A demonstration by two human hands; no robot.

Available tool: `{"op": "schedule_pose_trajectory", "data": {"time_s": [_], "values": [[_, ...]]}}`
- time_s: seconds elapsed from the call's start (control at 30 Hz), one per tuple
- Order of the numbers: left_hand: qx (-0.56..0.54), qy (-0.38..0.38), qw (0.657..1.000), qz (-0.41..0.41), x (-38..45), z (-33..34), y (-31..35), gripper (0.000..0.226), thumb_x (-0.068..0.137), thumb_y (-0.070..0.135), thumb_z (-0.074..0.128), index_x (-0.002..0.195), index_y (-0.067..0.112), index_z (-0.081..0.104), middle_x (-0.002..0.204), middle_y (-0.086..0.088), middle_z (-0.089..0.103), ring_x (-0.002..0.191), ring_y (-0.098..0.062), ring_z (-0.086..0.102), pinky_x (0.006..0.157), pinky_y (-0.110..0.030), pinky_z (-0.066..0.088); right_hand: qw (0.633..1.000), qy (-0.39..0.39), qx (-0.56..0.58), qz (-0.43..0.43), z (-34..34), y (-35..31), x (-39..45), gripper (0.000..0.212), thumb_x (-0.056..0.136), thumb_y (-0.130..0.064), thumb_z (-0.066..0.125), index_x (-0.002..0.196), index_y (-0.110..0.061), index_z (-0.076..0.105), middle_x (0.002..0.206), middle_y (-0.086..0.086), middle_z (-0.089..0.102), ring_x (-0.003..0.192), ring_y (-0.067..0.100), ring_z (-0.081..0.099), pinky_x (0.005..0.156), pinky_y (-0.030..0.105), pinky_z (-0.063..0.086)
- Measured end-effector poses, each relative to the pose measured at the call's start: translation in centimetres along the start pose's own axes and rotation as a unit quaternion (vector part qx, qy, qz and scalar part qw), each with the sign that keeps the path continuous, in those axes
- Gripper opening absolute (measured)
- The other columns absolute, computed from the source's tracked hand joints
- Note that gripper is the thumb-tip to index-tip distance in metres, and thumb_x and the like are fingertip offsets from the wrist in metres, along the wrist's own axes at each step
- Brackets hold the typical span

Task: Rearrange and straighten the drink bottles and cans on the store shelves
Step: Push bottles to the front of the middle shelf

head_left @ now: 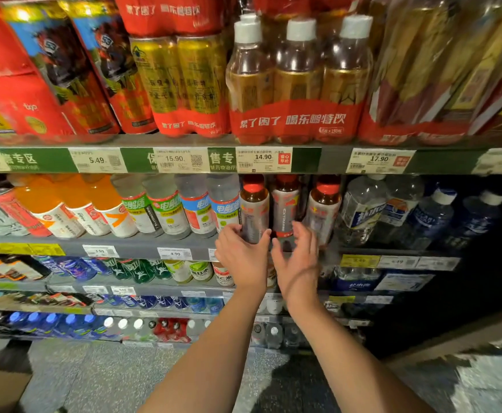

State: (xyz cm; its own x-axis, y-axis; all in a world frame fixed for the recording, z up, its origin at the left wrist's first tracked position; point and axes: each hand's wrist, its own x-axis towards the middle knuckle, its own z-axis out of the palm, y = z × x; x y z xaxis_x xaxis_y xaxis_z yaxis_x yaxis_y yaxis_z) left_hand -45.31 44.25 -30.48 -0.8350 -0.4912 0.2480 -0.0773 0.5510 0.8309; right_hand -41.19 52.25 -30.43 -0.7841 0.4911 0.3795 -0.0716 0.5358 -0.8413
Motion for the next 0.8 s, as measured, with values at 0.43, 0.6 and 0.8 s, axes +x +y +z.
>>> {"op": "schedule_pose_trajectory", "data": {"time_s": [0.43,0.6,0.8], "values": [[-0.042,-0.062,0.994,0.082,1.2,-1.1,-1.6,0.057,0.072,0.048,0.085,0.109,0.013,0.060,0.101,0.002,0.062,0.097,-0.019,0.058,0.086,-0.043,0.049,0.990,-0.032,-0.033,0.132,4.2,-1.6,3.5,0.082,0.092,-0.006,0.058,0.158,-0.009,0.009,0.161,0.016,0.021,0.145,0.030,0.029,0.113,0.024,0.023],[-0.063,-0.077,0.992,0.081,1.3,-1.3,-1.6,0.057,0.074,0.053,0.082,0.112,0.017,0.060,0.102,0.006,0.065,0.096,-0.014,0.062,0.088,-0.044,0.050,0.992,-0.020,-0.032,0.119,4.8,-1.7,3.5,0.074,0.088,-0.001,0.058,0.153,-0.004,0.023,0.151,0.017,0.030,0.140,0.032,0.036,0.114,0.032,0.030],[-0.051,-0.084,0.992,0.085,1.5,-1.4,-1.8,0.054,0.075,0.041,0.083,0.117,0.020,0.058,0.107,0.007,0.064,0.101,-0.015,0.062,0.087,-0.046,0.052,0.983,-0.071,0.034,0.165,4.9,-0.4,4.2,0.076,0.088,-0.003,0.058,0.152,-0.014,0.020,0.148,0.014,0.043,0.135,0.027,0.045,0.115,0.037,0.035]]}}
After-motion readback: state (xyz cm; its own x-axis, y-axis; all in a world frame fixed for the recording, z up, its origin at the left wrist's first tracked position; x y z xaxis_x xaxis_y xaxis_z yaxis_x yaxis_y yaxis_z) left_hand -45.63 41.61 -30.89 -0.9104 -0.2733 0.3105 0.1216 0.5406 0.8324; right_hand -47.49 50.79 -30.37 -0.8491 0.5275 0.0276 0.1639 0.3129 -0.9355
